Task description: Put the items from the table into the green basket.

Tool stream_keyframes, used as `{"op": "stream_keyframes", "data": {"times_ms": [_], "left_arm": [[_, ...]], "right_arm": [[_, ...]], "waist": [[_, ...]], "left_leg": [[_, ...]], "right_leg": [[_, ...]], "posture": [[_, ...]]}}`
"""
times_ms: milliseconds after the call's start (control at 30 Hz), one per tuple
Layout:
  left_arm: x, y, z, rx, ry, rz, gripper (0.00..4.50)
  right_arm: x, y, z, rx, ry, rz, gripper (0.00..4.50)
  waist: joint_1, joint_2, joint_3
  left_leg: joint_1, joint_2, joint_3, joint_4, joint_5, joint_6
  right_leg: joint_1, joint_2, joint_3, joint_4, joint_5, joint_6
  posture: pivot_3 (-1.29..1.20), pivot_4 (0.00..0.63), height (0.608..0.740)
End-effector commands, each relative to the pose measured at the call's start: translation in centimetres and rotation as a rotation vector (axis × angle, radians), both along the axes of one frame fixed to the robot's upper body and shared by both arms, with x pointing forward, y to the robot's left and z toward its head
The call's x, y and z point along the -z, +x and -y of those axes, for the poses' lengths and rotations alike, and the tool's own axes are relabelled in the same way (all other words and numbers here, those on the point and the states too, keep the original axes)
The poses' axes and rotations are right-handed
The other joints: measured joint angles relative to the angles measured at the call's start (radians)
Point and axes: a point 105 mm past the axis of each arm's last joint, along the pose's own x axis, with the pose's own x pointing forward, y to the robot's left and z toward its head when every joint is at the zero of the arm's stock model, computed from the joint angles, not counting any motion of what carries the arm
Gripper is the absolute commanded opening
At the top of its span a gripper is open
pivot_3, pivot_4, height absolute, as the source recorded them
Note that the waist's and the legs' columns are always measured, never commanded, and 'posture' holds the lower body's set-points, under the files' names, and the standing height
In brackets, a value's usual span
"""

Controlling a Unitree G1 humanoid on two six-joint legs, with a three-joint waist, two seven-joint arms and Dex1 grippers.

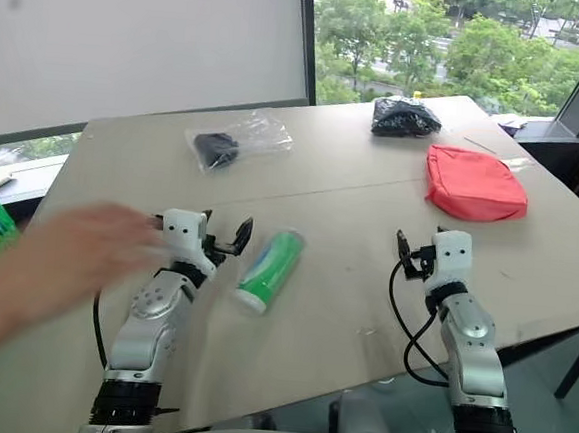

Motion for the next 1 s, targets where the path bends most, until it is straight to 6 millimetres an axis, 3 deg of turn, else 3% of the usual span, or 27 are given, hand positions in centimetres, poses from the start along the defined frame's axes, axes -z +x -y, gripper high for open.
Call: {"op": "stream_keyframes", "data": {"times_ms": [33, 333, 1000], "left_arm": [[-0.9, 0.01, 0.13, 0.015, 0.006, 0.035, 4.44], [-1.06, 0.12, 0.23, 0.021, 0.008, 0.036, 4.44], [-1.18, 0.1, -0.08, 0.006, 0.012, 0.037, 4.44]], "right_arm": [[-1.54, -0.32, -0.08, 0.012, 0.003, 0.055, 4.14], [-1.39, -0.5, 0.12, 0.023, -0.002, 0.053, 4.14], [-1.48, 0.15, -0.32, 0.018, 0.009, 0.061, 4.14]], "waist": [[-0.015, 0.0, 0.0], [-0.049, 0.0, 0.0], [-0.051, 0.0, 0.0]], "left_leg": [[0.0, 0.0, 0.0, 0.0, 0.0, 0.0], [0.0, 0.0, 0.0, 0.0, 0.0, 0.0], [0.0, 0.0, 0.0, 0.0, 0.0, 0.0]], "right_leg": [[0.0, 0.0, 0.0, 0.0, 0.0, 0.0], [0.0, 0.0, 0.0, 0.0, 0.0, 0.001], [0.0, 0.0, 0.0, 0.0, -0.001, 0.001]], "posture": [[-0.28, 0.0, 0.74], [-0.28, 0.0, 0.74], [-0.27, 0.0, 0.74]]}}
